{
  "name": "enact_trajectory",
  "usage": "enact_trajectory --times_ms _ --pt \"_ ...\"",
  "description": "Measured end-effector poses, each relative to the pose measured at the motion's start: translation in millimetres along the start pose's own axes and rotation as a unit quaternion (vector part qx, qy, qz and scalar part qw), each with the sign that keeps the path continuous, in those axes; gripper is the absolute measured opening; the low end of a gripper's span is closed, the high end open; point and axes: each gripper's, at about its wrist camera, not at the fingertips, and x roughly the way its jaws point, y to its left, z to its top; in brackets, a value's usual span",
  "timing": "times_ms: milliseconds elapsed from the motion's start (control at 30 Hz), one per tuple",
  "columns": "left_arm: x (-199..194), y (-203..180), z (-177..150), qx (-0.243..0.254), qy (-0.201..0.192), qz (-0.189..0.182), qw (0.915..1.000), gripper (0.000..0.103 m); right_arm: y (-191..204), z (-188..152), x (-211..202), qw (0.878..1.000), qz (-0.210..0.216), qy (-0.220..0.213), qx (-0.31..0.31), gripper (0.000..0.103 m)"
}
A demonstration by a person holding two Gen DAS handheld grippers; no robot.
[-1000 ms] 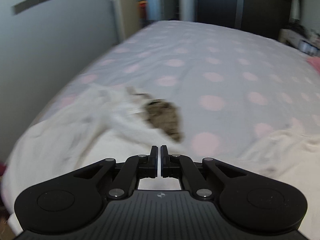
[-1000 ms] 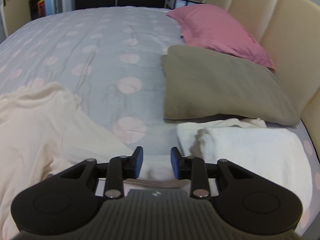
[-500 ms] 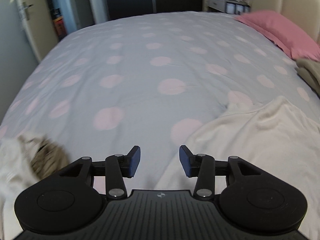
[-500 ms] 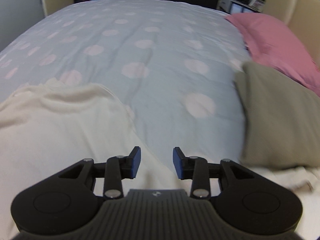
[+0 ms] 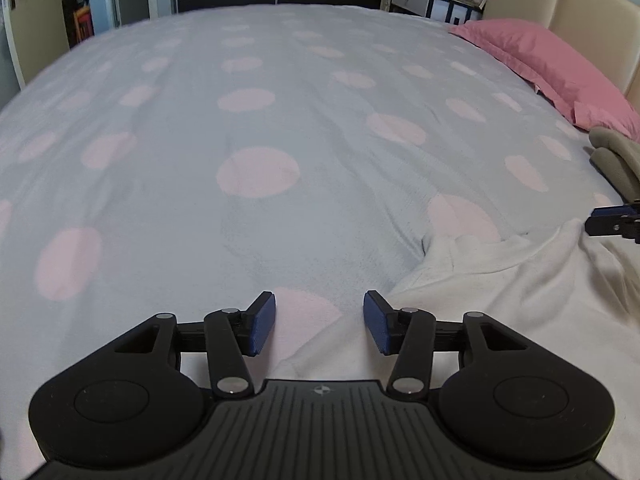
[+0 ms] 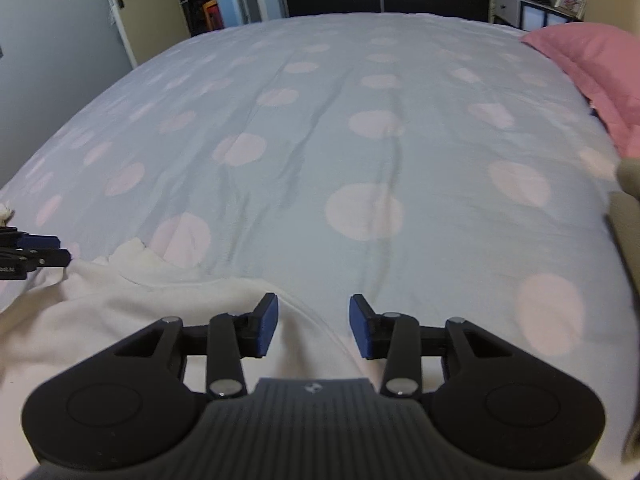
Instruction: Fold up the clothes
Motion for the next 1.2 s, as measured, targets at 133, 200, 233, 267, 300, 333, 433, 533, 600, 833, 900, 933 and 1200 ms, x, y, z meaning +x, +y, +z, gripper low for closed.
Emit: enact_trajectory --times_ms 133,200,233,267,300,333,433,533,600,833,900,933,1200 --pt "4 -4 -2 -0.002 -0.010 -0.027 0.9996 0.048 4 12 24 1.000 0.025 -0.004 0.018 0.052" --pt "6 -10 -3 0.007 -0.010 -0.045 0.9989 0.047 5 15 34 0.999 0.035 0.002 0.038 0.053" --pt "6 -14 -4 0.017 -0.008 -0.046 0.9988 0.047 5 17 39 0.998 0.041 0.004 0.049 0.053" --pt "7 -19 -5 0.030 -0.006 -0.044 0.9986 0.047 7 15 43 0.998 0.045 0.011 0.051 0.053" --pt "7 -25 -5 0.042 -0.005 -0.042 0.9982 0.044 9 12 47 0.997 0.050 0.019 0.052 0.053" --pt "7 -29 -6 0.055 -0.003 -0.036 0.9978 0.037 11 9 51 0.997 0.055 0.026 0.053 0.053" --pt "5 -40 -8 0.079 -0.001 -0.030 0.9964 0.011 21 5 54 0.996 0.072 0.051 0.030 0.040" --pt "1 -54 -6 0.109 0.005 -0.010 0.9940 0.003 31 8 48 0.995 0.084 0.058 -0.005 0.013" --pt "-6 -60 -2 0.118 -0.003 0.004 0.9930 0.002 37 14 37 0.996 0.077 0.029 -0.018 0.012" --pt "-36 -46 26 0.075 -0.069 0.051 0.9934 0.002 59 32 2 0.993 0.040 -0.086 -0.073 0.000" --pt "-32 -43 27 0.075 -0.062 0.066 0.9931 0.003 63 32 3 0.992 0.014 -0.096 -0.082 0.003" --pt "-27 -42 25 0.074 -0.052 0.069 0.9935 0.007 62 31 5 0.993 0.011 -0.088 -0.081 0.007" --pt "-26 -28 19 0.082 -0.016 0.076 0.9937 0.038 51 23 17 0.997 -0.006 -0.028 -0.066 0.031"
